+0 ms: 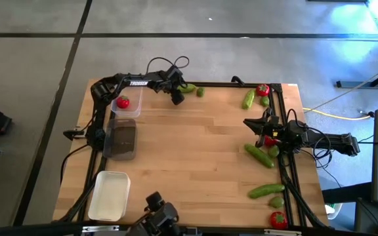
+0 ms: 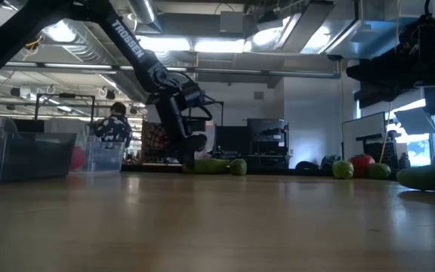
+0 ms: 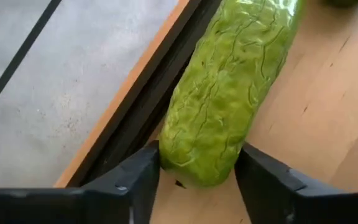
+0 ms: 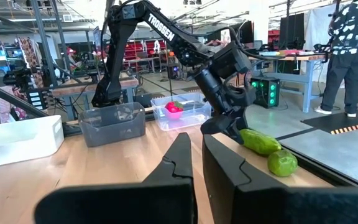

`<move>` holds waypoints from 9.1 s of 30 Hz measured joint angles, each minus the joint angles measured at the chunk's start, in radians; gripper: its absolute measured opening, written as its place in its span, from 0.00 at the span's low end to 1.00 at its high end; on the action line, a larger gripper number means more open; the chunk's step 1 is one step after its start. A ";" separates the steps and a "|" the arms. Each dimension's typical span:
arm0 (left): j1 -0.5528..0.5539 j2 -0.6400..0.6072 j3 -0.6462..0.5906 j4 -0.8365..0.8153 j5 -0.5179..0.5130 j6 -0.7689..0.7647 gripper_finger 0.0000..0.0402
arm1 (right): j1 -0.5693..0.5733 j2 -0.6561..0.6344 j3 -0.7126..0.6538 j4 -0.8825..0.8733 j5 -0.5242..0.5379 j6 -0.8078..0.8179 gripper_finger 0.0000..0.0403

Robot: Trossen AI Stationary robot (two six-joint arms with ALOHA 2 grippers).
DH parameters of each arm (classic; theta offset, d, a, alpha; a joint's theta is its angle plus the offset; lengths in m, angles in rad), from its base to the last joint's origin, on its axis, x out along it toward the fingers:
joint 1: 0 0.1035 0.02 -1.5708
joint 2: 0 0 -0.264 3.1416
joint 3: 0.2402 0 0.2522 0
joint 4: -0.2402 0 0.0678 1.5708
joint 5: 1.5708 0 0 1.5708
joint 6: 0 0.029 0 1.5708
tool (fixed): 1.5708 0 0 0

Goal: Sort produce into baskets
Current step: Put the top left bitter melon into the black bin, then put the top right bitter melon into the black bin

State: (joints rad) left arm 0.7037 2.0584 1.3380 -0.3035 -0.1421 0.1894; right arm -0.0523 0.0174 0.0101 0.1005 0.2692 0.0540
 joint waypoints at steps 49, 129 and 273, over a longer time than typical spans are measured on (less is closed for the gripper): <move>-0.393 -0.686 0.001 -1.027 -0.012 -0.649 0.39 | 0.000 0.000 0.000 -0.023 0.000 0.019 0.05; -0.749 -0.916 -0.498 -0.987 0.028 -1.258 0.61 | 0.000 0.000 0.000 -0.039 -0.019 0.147 0.05; -0.749 -0.911 -0.610 0.137 -0.158 -0.467 0.61 | -0.726 1.473 0.666 -0.442 -0.005 0.250 0.35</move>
State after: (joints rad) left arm -0.0452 1.1472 0.7284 -0.1669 -0.3004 -0.2771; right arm -0.7787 1.4908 0.6762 -0.3410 0.2640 0.3037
